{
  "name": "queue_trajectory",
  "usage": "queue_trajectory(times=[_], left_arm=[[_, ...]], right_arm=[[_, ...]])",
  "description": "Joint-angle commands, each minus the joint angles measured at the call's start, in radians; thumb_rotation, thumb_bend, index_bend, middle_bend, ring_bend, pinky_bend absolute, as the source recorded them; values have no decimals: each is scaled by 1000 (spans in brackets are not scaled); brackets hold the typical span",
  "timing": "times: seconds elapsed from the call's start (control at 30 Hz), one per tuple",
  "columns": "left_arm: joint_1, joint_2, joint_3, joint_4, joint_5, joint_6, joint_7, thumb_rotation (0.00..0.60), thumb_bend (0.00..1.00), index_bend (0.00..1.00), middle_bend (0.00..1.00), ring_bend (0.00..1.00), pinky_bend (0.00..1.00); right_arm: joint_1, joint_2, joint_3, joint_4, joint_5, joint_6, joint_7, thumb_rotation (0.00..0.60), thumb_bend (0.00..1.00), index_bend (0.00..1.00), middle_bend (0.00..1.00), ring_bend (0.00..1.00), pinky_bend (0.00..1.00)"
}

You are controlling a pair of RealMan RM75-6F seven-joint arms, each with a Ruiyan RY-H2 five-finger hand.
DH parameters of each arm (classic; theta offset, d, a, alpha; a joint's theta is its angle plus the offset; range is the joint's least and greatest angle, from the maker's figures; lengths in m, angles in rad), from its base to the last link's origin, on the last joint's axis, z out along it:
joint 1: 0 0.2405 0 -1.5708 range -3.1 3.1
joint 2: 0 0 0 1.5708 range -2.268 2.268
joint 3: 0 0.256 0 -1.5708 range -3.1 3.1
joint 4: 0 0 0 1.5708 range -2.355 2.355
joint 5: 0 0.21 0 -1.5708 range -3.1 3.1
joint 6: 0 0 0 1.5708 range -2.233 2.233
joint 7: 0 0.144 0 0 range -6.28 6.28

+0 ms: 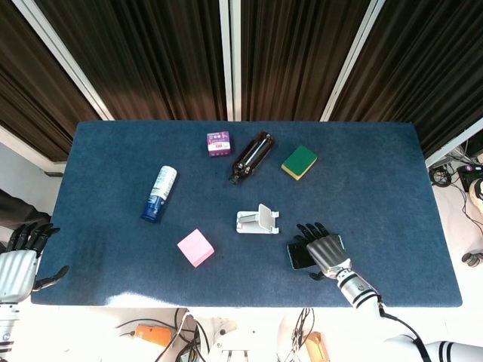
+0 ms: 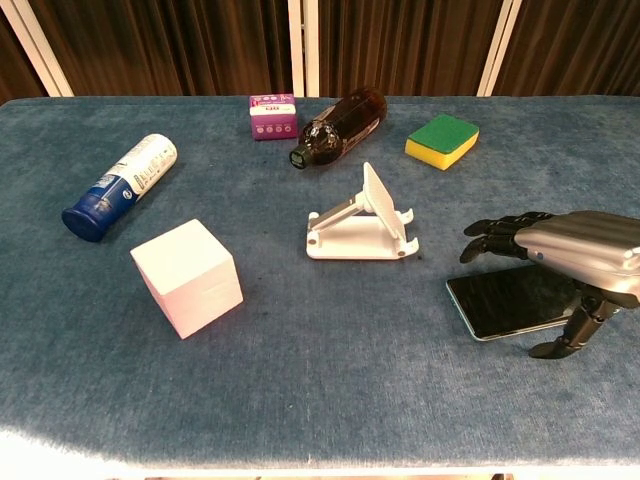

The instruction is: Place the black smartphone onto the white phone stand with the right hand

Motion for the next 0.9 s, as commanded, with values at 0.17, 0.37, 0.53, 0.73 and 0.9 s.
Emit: queue_trajectory(times=[0.17, 0.37, 0.53, 0.73, 0.9], left_arm=[[3, -2, 1, 4, -3, -1, -4, 600, 124, 196, 139, 60, 0], [4, -4, 1, 6, -8, -6, -6, 600, 124, 196, 139, 60, 0], [4, -4, 0, 6, -10, -7, -4, 600, 123, 196, 139, 60, 0], [2, -6, 0, 5, -7, -10, -1, 600, 123, 196, 138, 60, 0], [4, -7, 1, 5, -10, -11, -2, 600, 123, 196, 139, 61, 0]], right_arm=[[63, -38, 2, 8, 99, -17, -68, 600, 315, 256, 26, 0, 0], [93, -52, -4, 28, 145, -19, -71, 600, 340, 298, 26, 0, 0], [95, -64, -12, 48, 138, 5, -44, 600, 375, 459, 27, 0, 0], [75, -81, -16, 71, 81, 52, 43, 600, 408, 595, 41, 0, 0], [52, -77, -21, 90, 13, 83, 145, 600, 408, 675, 168, 0, 0]])
